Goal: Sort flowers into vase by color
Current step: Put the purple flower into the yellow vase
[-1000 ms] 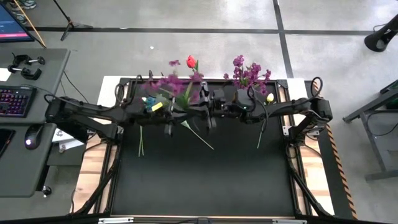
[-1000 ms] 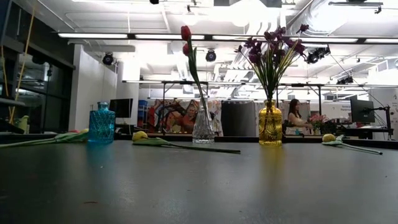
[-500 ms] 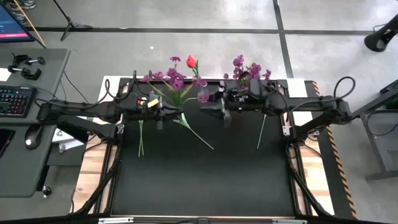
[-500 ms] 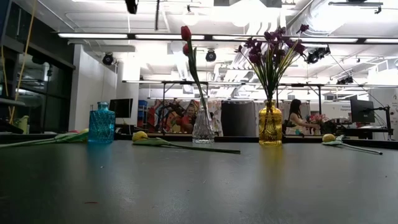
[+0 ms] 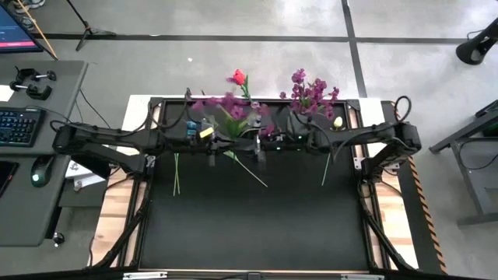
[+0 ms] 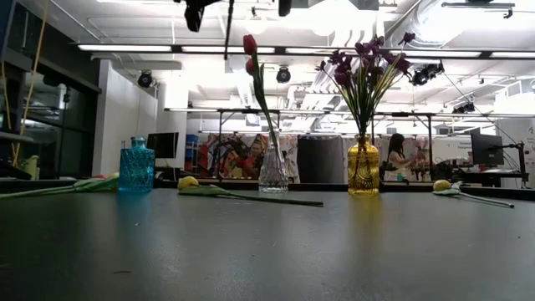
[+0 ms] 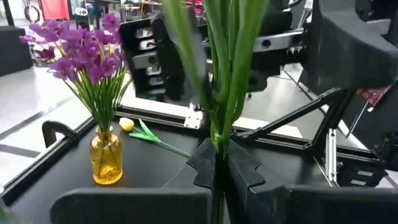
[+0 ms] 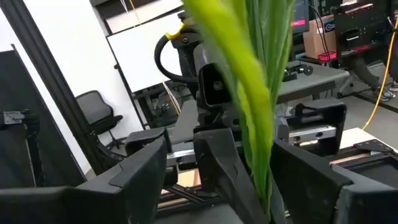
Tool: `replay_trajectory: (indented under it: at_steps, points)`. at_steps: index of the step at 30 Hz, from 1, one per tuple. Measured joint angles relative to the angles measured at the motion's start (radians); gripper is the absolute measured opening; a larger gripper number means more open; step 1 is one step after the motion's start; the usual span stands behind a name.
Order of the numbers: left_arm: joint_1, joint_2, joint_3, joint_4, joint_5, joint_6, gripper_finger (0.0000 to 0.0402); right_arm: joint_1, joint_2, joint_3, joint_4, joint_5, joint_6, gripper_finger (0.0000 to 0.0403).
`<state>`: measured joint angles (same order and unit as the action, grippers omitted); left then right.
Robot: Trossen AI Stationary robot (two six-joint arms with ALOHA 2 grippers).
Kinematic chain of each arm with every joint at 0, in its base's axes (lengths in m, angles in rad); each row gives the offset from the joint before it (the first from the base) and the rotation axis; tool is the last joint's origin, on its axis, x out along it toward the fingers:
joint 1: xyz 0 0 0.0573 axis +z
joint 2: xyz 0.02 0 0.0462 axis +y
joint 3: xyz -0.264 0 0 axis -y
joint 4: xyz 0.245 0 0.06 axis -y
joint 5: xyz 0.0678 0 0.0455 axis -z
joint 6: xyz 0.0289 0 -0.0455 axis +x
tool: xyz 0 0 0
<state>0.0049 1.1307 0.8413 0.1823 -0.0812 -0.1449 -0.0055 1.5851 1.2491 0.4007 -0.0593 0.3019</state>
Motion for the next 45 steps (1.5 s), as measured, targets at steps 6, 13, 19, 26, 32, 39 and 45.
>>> replay_trajectory:
  at_steps: [6,13,19,26,32,39,45]
  points:
    - [-0.001,0.019,0.0,0.02,0.0,-0.009,0.0,-0.001,0.012,0.0,0.022,0.007,0.004,0.0264]
    - [-0.001,0.026,0.0,0.067,0.023,0.001,0.0,-0.001,0.014,0.0,-0.047,0.07,-0.014,0.0232]
    - [-0.012,0.018,0.0,0.075,0.019,0.044,0.0,-0.001,0.014,0.0,-0.024,0.076,-0.021,0.0218]
    - [-0.012,0.026,0.0,0.035,0.024,0.044,0.0,-0.001,0.014,0.0,0.033,0.067,-0.022,0.0215]
    - [-0.012,0.033,0.0,0.051,0.023,0.045,0.0,-0.001,0.014,0.0,0.01,0.068,-0.022,0.0185]
    - [-0.012,0.047,0.0,0.057,0.022,0.044,0.0,-0.001,0.014,0.0,0.007,0.078,-0.022,0.0167]
    - [-0.012,0.056,0.0,0.047,0.021,0.045,0.0,-0.001,0.014,0.0,0.011,0.079,-0.04,0.013]
